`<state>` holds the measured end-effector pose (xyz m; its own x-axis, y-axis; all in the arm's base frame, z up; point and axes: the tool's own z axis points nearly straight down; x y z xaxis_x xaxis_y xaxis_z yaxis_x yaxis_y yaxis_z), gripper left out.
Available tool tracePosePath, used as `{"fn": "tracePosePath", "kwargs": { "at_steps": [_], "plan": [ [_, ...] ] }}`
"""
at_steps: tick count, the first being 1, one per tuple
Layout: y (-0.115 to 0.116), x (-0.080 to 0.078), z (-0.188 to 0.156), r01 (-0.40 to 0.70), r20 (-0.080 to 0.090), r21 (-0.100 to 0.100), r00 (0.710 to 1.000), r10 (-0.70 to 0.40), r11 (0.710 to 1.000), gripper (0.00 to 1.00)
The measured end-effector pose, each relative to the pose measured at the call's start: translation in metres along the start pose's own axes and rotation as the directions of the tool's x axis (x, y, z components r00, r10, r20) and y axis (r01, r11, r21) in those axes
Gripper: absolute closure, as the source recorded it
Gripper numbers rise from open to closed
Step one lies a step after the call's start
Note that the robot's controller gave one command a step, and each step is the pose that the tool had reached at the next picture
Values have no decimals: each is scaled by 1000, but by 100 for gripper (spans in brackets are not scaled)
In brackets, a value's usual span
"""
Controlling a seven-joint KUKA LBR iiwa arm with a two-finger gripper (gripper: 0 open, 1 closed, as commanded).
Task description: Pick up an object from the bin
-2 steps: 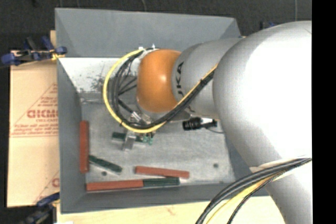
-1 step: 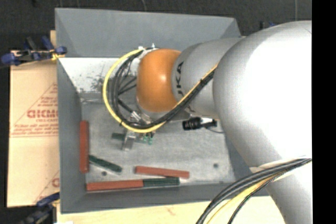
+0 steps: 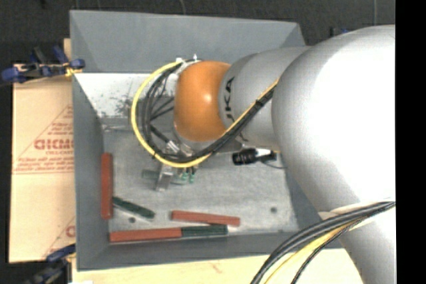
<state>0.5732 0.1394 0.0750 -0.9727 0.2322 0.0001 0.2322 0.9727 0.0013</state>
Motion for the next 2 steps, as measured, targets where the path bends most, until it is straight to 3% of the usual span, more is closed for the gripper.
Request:
{"fn": "tracePosePath", "kwargs": {
  "at_steps": [2],
  "plan": [
    [0, -1, -26, 0, 2, -1, 1000, 0, 1000, 100]
  ]
}}
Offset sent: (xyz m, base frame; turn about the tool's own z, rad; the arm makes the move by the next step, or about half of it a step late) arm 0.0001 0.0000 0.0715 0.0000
